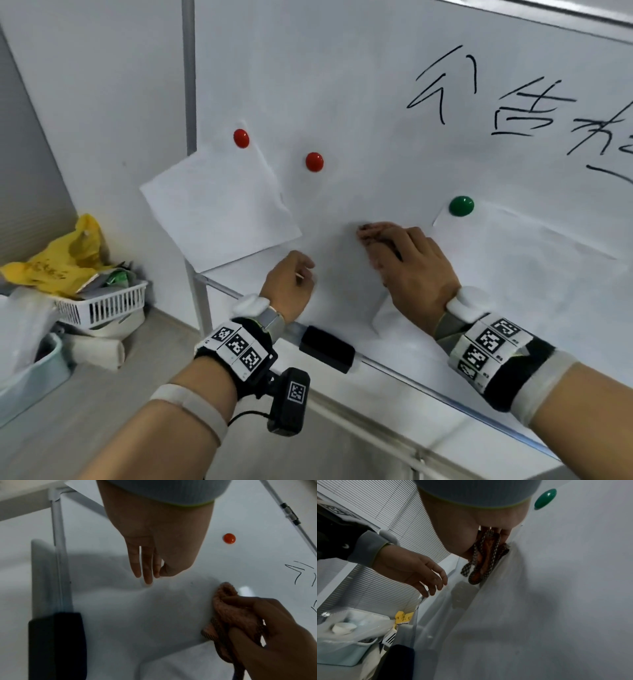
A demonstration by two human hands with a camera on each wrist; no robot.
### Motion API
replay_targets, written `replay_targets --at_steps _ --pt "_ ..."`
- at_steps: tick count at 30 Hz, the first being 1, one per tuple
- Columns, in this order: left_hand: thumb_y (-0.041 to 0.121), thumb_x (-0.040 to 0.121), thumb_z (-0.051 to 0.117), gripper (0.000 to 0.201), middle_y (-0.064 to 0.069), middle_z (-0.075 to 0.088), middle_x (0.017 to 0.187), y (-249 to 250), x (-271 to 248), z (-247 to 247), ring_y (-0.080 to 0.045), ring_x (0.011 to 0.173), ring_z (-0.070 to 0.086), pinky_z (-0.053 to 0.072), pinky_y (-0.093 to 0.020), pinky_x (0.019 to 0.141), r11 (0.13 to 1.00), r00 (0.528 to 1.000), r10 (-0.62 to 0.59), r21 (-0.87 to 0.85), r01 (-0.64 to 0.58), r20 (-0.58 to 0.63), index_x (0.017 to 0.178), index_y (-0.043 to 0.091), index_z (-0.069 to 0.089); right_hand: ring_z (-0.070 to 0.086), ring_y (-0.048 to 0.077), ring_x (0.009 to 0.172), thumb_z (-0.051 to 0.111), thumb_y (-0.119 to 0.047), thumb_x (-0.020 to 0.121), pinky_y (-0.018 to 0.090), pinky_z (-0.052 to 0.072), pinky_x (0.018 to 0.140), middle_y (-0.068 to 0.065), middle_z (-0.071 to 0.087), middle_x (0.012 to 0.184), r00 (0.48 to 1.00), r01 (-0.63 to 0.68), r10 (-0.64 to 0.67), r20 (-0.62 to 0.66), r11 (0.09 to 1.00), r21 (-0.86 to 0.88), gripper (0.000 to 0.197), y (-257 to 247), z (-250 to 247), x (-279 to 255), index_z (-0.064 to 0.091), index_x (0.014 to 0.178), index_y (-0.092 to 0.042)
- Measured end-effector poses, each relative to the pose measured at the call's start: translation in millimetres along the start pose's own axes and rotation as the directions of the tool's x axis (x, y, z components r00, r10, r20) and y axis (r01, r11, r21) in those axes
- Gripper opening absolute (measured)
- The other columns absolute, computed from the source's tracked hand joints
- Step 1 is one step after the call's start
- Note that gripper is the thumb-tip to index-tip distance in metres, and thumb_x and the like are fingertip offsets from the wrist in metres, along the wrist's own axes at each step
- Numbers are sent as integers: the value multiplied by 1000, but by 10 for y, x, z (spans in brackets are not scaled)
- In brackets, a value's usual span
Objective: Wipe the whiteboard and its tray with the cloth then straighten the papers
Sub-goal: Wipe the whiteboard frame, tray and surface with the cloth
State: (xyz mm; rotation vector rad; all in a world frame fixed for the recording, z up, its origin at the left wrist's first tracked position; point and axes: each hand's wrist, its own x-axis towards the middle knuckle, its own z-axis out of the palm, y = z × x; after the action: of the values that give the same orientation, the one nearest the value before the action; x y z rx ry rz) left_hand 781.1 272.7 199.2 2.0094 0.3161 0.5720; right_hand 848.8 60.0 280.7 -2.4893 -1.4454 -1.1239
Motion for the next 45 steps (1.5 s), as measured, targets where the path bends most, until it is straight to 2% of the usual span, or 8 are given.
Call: replay_targets --at_steps 7,13,18,24,29,33,39,45 --pt "-12 85 44 40 -12 72 111 205 -386 511 -23 92 73 48 -10 70 973 959 -55 -199 113 276 110 4 70 52 29 117 57 -7 93 41 51 91 3 49 148 999 36 -36 13 999 21 50 120 -132 294 50 142 -12" --pt "-5 78 45 43 0 74 90 -38 -503 476 -19 88 70 53 -25 80 942 969 -244 -244 230 -28 81 29 71 49 13 132 37 -14 103 33 40 113 -3 55 141 982 181 -163 -91 952 247 36 -48 375 429 60 132 -15" --pt "6 87 48 23 -8 68 101 -635 -582 259 -27 83 62 52 -35 79 841 811 -536 -231 489 -234 100 19 62 59 22 124 42 -5 101 39 50 101 2 67 125 953 268 -292 79 937 225 32 -168 786 -34 69 116 -7" --pt "-5 89 41 29 -13 59 82 -996 -546 242 -28 89 62 56 -41 81 601 652 -752 -507 618 -96 113 10 48 46 6 129 26 -23 108 8 21 109 -9 52 143 1000 13 -16 5 948 317 41 -110 543 346 57 135 -19" --pt "-8 92 44 26 -21 58 91 -1199 -502 219 -27 75 63 53 -38 70 497 636 -765 -536 682 101 113 7 47 60 26 117 31 -6 91 38 54 93 1 64 132 977 26 -80 198 965 261 47 -352 1014 -242 69 120 -9" --pt "6 98 52 10 -21 65 97 -1069 -688 356 -35 85 69 54 -39 82 409 599 -662 -453 792 450 104 1 58 57 27 114 64 11 74 39 57 87 0 63 134 976 -60 -1 218 960 273 56 -453 1064 -407 65 126 -10" --pt "-1 99 46 8 -20 68 90 -967 -681 693 -20 62 73 60 -32 70 462 663 -627 -491 739 409 98 -2 53 53 24 127 48 -9 96 37 49 102 0 58 141 959 -56 -26 282 959 278 39 -527 987 -821 61 132 -12" --pt "6 102 46 24 -26 71 94 -902 -827 789 -27 78 75 63 -31 71 309 657 -547 -604 735 519 113 -14 55 55 24 123 57 -4 91 38 53 97 -1 61 137 961 -139 54 271 942 305 42 -531 964 -1003 63 131 -12"
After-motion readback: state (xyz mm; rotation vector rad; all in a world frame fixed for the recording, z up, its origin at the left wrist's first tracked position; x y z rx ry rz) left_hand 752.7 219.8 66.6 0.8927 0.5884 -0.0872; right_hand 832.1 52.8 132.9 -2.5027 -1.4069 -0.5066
